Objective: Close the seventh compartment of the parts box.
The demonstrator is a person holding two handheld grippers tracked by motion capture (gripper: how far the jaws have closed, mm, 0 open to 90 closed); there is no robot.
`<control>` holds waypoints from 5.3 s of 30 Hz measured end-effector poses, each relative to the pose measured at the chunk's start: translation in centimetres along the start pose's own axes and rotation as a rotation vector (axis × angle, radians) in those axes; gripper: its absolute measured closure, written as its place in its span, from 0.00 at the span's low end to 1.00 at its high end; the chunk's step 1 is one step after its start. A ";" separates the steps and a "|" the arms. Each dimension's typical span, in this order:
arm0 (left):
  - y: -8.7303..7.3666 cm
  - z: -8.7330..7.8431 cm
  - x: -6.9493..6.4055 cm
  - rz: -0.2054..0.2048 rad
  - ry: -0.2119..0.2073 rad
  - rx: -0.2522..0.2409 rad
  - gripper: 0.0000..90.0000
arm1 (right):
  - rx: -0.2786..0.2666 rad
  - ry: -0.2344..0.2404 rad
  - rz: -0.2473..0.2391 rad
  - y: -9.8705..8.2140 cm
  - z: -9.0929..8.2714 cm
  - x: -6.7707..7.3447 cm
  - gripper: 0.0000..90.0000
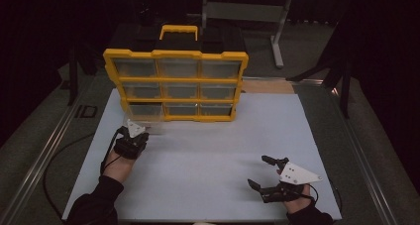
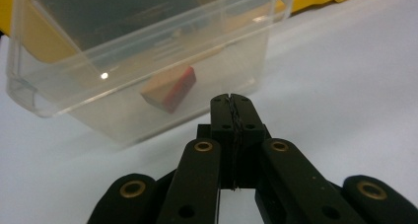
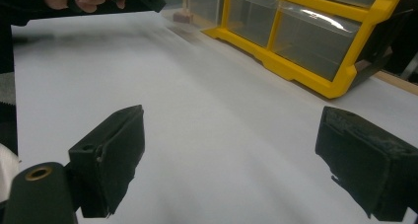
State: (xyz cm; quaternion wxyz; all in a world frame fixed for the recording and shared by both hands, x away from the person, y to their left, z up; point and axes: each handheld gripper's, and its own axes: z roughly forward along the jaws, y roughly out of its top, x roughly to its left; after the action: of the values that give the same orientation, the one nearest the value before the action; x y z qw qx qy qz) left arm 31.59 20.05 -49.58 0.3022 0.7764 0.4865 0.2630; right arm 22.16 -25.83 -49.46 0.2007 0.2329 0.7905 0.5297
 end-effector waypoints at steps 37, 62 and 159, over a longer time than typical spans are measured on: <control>0.9 2.6 0.3 0.060 0.037 -0.002 1.00 | 0.003 0.000 0.005 -0.1 0.0 -0.1 0.13; 2.2 3.5 1.0 0.056 0.036 -0.001 1.00 | 0.005 0.000 0.010 -0.1 0.0 -0.1 0.13; 5.5 6.8 3.4 0.035 0.079 0.007 1.00 | 0.016 -0.014 0.016 -0.3 -0.1 -0.4 0.13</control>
State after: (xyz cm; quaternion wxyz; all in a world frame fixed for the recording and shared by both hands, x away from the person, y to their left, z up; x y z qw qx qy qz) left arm 40.94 19.81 -49.79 0.2752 0.7750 0.4852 0.2970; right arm 22.40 -26.18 -49.67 0.2001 0.2446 0.7915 0.5232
